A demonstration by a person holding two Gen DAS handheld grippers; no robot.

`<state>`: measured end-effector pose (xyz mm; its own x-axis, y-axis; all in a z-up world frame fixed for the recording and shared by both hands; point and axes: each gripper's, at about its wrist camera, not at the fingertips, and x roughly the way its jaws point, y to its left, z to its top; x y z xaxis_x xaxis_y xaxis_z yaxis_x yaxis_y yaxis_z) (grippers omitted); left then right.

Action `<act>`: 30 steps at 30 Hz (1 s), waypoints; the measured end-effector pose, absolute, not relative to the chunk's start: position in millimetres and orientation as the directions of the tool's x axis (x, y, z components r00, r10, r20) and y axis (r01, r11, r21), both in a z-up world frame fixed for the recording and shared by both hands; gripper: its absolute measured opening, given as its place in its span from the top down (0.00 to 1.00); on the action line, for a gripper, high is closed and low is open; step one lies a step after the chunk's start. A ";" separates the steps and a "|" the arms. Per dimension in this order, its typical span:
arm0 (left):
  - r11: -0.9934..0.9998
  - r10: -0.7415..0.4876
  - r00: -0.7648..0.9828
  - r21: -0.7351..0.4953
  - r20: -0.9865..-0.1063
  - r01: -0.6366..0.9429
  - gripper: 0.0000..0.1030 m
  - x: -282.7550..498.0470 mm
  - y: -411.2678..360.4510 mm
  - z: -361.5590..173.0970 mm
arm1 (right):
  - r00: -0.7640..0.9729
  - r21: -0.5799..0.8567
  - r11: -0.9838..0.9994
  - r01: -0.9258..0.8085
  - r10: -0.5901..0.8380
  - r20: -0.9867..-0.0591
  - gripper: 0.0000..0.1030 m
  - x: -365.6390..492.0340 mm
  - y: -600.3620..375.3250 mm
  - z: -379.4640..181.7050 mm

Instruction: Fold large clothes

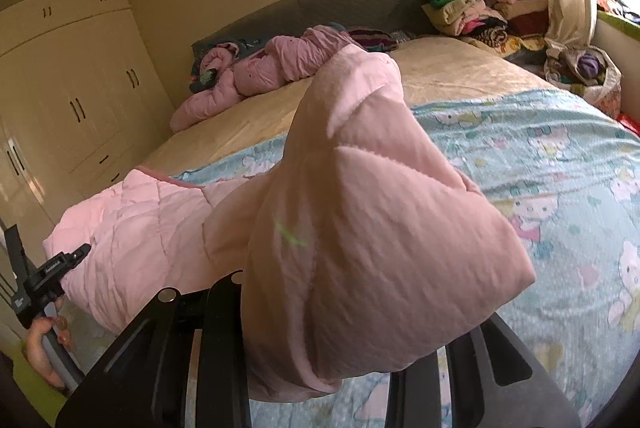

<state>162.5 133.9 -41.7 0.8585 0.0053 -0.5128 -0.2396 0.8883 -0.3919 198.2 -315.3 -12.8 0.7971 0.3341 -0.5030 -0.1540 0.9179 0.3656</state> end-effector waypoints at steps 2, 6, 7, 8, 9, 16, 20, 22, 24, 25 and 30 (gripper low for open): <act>0.887 0.004 0.858 -0.394 -0.513 -0.239 0.72 158.4 134.0 -41.8 | 0.795 0.370 0.917 -0.147 0.332 -0.507 0.73 190.8 -316.4 -14.8; 0.897 0.006 0.857 -0.376 -0.515 -0.232 0.72 152.5 132.8 -40.8 | 0.787 0.393 0.911 -0.127 0.333 -0.519 0.73 183.3 -321.1 -19.3; 0.899 0.007 0.857 -0.372 -0.515 -0.231 0.71 151.6 132.1 -41.0 | 0.785 0.399 0.909 -0.119 0.333 -0.523 0.73 181.7 -322.7 -21.2; 0.900 0.008 0.856 -0.369 -0.517 -0.231 0.71 150.8 131.9 -41.4 | 0.783 0.403 0.908 -0.113 0.331 -0.527 0.73 179.5 -322.8 -22.4; 0.901 0.007 0.855 -0.367 -0.518 -0.230 0.71 150.0 132.2 -41.7 | 0.781 0.410 0.906 -0.105 0.330 -0.530 0.73 177.5 -323.8 -24.8; 0.904 0.007 0.849 -0.360 -0.529 -0.231 0.71 145.8 133.1 -45.8 | 0.768 0.442 0.895 -0.057 0.323 -0.554 0.73 174.0 -328.0 -35.7; 0.901 0.003 0.839 -0.363 -0.545 -0.239 0.70 148.2 137.1 -51.1 | 0.754 0.478 0.879 -0.009 0.319 -0.574 0.73 178.0 -331.7 -44.8; 0.899 0.001 0.834 -0.365 -0.551 -0.243 0.69 149.4 138.9 -53.8 | 0.746 0.490 0.872 0.017 0.315 -0.586 0.72 178.3 -332.7 -49.2; 0.898 0.001 0.830 -0.365 -0.557 -0.247 0.68 150.7 139.7 -56.1 | 0.737 0.503 0.863 0.046 0.311 -0.600 0.71 181.5 -334.7 -55.0; 0.898 0.003 0.828 -0.363 -0.560 -0.249 0.66 150.9 139.0 -57.6 | 0.734 0.508 0.859 0.056 0.310 -0.605 0.71 181.6 -335.3 -57.4; 0.894 -0.001 0.805 -0.360 -0.594 -0.265 0.62 155.6 142.1 -66.1 | 0.684 0.503 0.854 0.134 0.287 -0.670 0.65 191.4 -334.7 -73.6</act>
